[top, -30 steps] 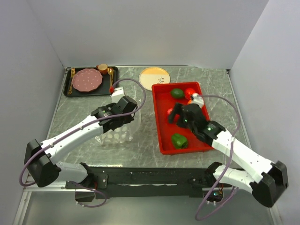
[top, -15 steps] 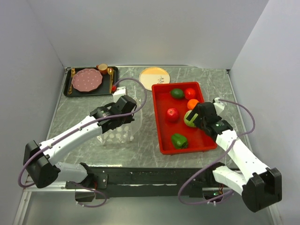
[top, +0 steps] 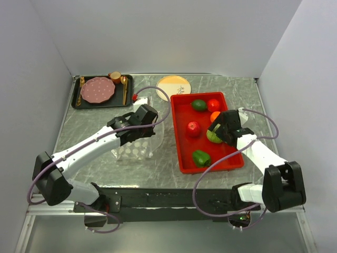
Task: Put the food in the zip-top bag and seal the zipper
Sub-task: Pick up the fake vegetable from the bin, then place the fake vegetable in the zipper food storage bag.
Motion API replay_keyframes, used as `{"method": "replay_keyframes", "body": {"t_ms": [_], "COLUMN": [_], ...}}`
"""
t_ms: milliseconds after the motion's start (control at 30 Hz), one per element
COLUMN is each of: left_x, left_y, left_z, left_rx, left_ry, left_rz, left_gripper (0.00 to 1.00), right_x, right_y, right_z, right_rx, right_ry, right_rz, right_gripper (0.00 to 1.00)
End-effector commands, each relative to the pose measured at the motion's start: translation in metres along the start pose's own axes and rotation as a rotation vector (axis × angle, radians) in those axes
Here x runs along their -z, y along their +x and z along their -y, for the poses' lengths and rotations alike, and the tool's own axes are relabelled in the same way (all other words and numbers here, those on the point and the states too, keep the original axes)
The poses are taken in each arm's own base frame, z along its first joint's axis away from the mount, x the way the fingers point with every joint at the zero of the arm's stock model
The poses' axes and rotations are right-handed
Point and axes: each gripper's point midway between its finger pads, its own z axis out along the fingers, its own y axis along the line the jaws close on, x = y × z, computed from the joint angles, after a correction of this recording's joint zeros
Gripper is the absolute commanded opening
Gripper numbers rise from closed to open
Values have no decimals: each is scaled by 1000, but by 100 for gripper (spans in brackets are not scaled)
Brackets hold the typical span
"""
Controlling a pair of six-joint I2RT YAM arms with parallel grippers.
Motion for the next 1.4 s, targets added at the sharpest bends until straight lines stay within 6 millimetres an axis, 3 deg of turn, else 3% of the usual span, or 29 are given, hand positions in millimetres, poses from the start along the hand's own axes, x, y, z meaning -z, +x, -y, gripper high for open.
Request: {"method": "replay_keyframes", "body": {"t_ms": [0,267,600,733,767,1000,1367], "left_x": [7,4,6,4,5,5,1], "left_y": [-14,-12,-12,-11,-12,-9,-8], "left_z": [9,12,10,11,11,10,17], "left_rx": [26,31,36,36,39,47,44], "left_ry": [51,49,49,50,52,56,72], "left_rz": [44,30,38,33,35,31,20], "left_gripper": [1,1,1,1,1,1,1], "right_x": [-8,-19,3,13,16,55,130], "right_y": [-14,9,11,8,8,-4,10], "right_z": [-12,-11,-25,-29,-30,-46,-96], "right_rx": [6,71,101,127,131,134,151], "right_ry": [-40,-50,-205,-244,-255,-387,-727], "right_rz": [37,-65,-41,-31,-30,23,-27], "right_gripper": [100,98,64,61,53,55,55]}}
